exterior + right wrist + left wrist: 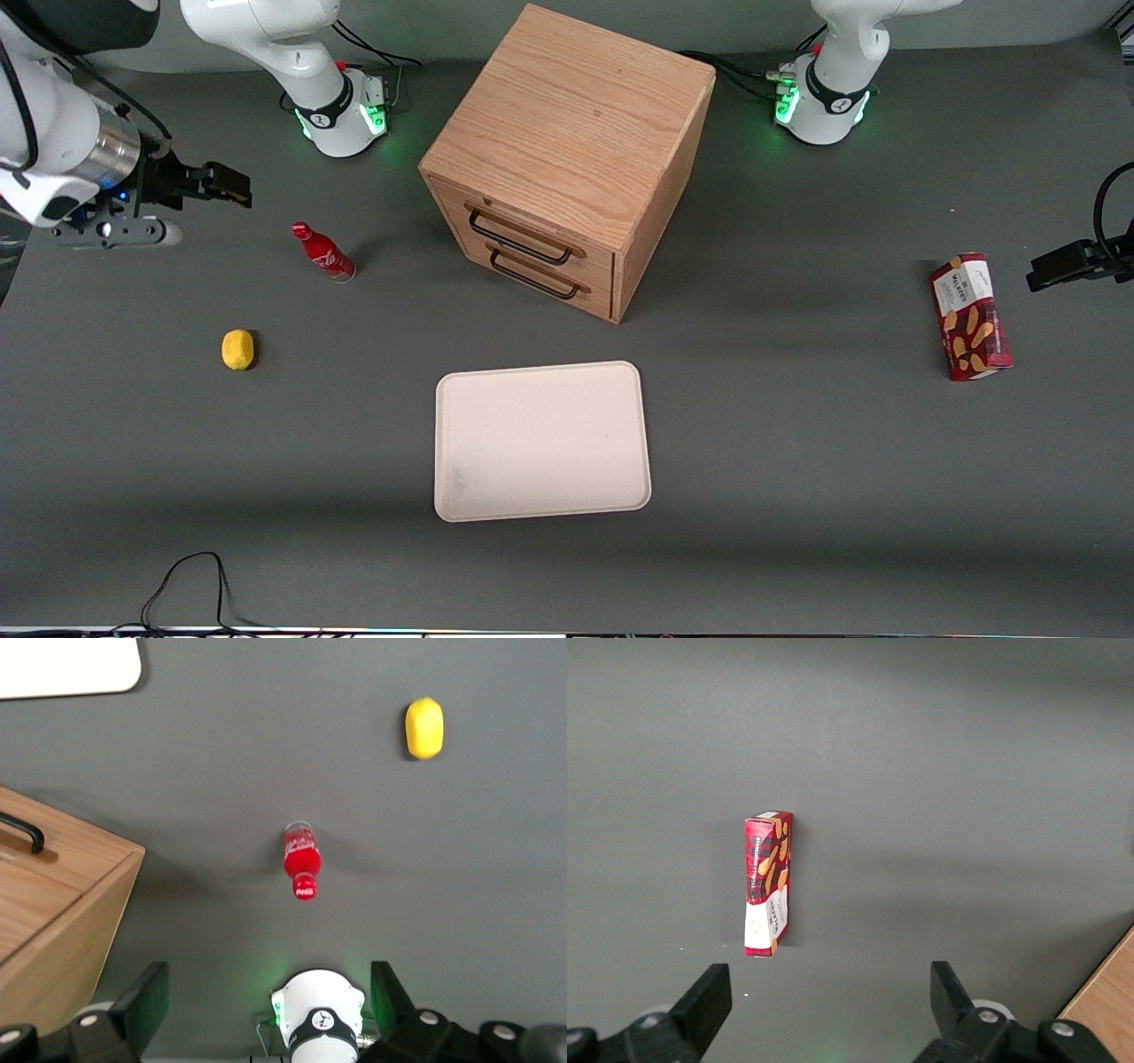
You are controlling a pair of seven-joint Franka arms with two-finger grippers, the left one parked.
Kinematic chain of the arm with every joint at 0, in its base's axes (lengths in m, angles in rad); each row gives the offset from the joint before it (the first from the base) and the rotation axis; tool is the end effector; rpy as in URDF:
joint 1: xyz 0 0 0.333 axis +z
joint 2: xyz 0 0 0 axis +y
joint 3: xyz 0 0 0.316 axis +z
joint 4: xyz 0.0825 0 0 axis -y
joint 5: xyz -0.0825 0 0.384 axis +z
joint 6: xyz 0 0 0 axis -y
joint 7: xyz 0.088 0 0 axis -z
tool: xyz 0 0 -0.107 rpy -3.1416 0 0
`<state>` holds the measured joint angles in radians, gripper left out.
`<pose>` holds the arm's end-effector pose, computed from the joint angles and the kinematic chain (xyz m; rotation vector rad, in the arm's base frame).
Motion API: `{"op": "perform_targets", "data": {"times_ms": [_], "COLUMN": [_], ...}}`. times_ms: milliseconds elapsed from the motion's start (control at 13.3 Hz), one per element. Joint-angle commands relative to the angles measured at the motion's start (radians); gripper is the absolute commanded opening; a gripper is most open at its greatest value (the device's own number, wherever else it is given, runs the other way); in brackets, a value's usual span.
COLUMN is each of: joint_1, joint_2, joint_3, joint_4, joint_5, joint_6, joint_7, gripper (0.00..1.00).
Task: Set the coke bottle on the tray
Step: 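Move the open right gripper over the red Coca-Cola bottle and lower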
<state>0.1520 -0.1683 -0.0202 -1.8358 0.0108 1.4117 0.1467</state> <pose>0.4724 0.0632 0.5776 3.0947 -0.0214 -0.3973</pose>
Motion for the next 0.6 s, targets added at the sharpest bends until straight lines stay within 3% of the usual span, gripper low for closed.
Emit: {"op": "perform_targets", "data": {"times_ms": [0, 300, 525], "joint_1": [0.001, 0.0, -0.002], "joint_2": [-0.163, -0.336, -0.346], "joint_3": [-0.004, -0.007, -0.01], "joint_4": [-0.184, -0.39, -0.436], "joint_5": [0.014, -0.003, -0.015], "joint_6": [0.059, 0.117, 0.139], "joint_7": [-0.006, -0.081, -0.117], "gripper": [1.0, 1.0, 1.0]}}
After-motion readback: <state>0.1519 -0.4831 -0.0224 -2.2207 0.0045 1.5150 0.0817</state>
